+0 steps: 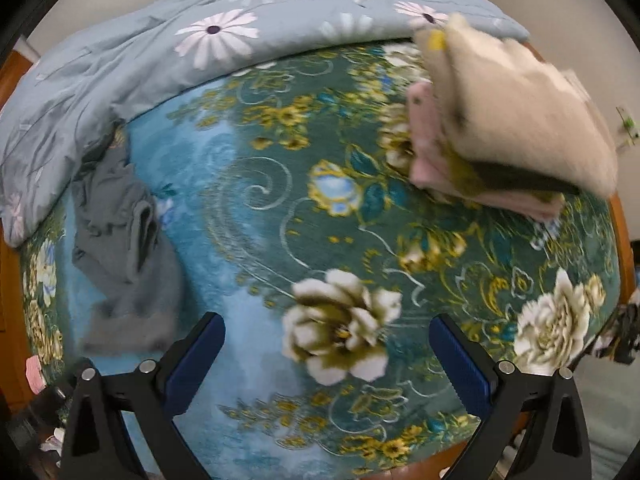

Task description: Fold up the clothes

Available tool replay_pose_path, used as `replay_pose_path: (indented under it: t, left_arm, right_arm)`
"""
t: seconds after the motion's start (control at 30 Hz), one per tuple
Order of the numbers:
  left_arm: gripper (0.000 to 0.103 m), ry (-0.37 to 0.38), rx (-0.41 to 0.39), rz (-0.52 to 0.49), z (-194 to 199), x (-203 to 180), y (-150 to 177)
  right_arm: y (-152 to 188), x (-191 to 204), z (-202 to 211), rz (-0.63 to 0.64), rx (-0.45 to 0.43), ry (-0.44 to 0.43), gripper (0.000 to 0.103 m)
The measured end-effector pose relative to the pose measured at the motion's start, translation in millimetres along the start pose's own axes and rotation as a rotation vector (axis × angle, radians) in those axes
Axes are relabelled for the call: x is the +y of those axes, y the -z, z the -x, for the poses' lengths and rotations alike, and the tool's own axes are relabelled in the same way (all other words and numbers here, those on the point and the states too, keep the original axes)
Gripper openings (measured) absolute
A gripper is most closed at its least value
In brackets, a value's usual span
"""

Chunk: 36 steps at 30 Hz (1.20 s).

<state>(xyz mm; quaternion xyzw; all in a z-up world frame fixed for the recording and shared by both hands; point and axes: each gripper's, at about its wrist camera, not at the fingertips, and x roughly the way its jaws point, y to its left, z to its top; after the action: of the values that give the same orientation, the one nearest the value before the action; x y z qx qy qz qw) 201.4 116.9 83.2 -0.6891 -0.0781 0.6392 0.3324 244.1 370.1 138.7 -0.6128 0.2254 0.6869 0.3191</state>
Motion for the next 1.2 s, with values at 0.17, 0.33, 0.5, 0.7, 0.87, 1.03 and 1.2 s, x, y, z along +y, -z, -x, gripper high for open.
replay_pose_path:
  t: [0.17,0.33,0.5,0.7,0.87,1.03,1.2]
  left_arm:
    - [0.054,0.048,-0.098,0.158,37.7,37.0,-4.7]
    - [0.056,-0.05,-0.265,0.371,93.7,103.1,5.7]
    - [0.058,-0.112,-0.334,0.518,121.1,152.0,29.8]
    - [0.059,-0.162,-0.33,0.56,132.8,176.6,55.8]
    - [0.059,-0.196,-0.327,0.571,144.7,190.5,68.6]
    - [0.059,-0.206,-0.33,0.609,145.1,200.6,79.5]
    - [0.059,-0.199,-0.327,0.644,142.7,209.1,90.9]
  right_arm:
    - [15.2,-11.2,-7.6,-0.037,0.02,-0.027,0.103]
    - [24.5,12.0,-26.7,0.001,0.057,-0.111,0.103]
    - [44.3,62.3,-63.2,0.07,0.152,-0.228,0.103]
    - [57.3,134.4,-111.2,0.233,0.224,-0.243,0.103]
    - [60.4,171.2,-147.5,0.386,0.257,-0.149,0.097]
    - [57.9,189.2,-173.7,0.493,0.263,-0.037,0.073]
    - [62.8,191.5,-191.6,0.539,0.327,0.007,0.022]
